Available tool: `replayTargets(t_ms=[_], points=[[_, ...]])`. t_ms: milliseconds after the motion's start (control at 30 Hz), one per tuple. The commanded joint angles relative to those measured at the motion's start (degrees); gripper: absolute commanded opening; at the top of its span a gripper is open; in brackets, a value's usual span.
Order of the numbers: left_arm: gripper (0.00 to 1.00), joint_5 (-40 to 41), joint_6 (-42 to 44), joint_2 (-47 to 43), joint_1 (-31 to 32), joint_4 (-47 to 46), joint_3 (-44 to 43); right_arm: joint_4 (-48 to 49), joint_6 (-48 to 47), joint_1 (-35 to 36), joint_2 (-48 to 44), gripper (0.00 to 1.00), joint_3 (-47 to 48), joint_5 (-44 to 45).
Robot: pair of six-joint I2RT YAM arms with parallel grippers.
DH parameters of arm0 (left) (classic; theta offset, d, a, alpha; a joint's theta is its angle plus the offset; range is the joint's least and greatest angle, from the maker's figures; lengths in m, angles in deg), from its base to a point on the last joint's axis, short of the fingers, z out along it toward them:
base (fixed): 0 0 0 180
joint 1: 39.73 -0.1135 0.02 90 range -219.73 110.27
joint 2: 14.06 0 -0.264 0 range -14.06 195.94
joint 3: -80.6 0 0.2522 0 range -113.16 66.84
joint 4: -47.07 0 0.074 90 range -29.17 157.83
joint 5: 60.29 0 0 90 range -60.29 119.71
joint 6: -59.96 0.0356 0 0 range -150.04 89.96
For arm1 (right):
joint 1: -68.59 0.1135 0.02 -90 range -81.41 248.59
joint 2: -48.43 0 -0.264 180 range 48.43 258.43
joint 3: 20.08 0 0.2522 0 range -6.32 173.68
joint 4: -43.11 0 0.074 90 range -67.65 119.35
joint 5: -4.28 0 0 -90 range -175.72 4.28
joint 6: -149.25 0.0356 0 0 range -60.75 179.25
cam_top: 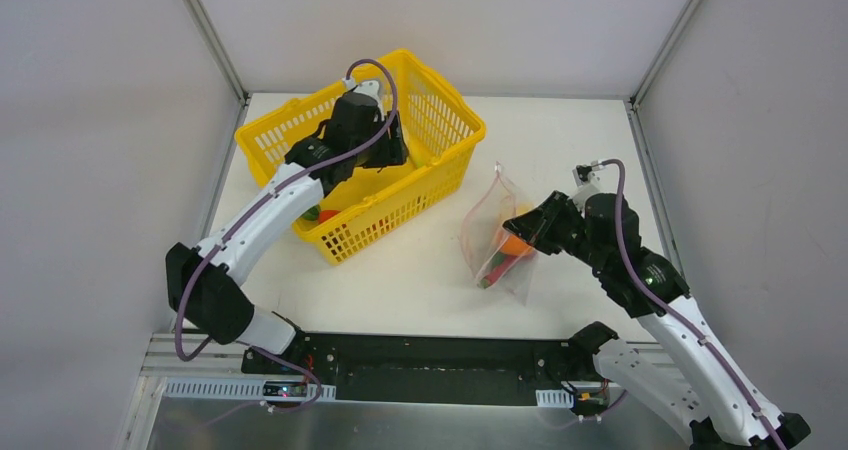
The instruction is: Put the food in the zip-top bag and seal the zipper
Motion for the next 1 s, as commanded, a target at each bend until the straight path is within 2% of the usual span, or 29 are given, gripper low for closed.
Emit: replayTargets(t_ms=[0,167,267,433,600,967], points=[[0.29,1.66,2.06,-6.32,0.65,2.97,1.63,2.63,0.46,0.04,0.43,0.1,0.79,-1.57],[0.29,-1.46,0.26,-12.9,3.16,1.52,4.82,3.0,0.84,0.0,0.6,0.1,0.66,-1.53],[0.3,-0.56,-0.5,-16.36,8.25,1.56,5.88,3.41,1.23,0.07,1.04,0.1,0.47,-1.92],[0.3,-3.64,-2.87,-20.47,16.99,-6.76,10.76,4.14,1.84,0.06,1.4,0.09,0.05,-2.37],[0.3,-4.91,-2.83,-19.77,21.3,-8.51,11.46,4.19,2.0,0.07,1.43,0.09,0.19,-2.47],[0.3,-19.89,-5.55,-13.74,26.95,-24.04,13.42,4.24,2.55,0.01,1.07,0.09,-0.41,-1.92]])
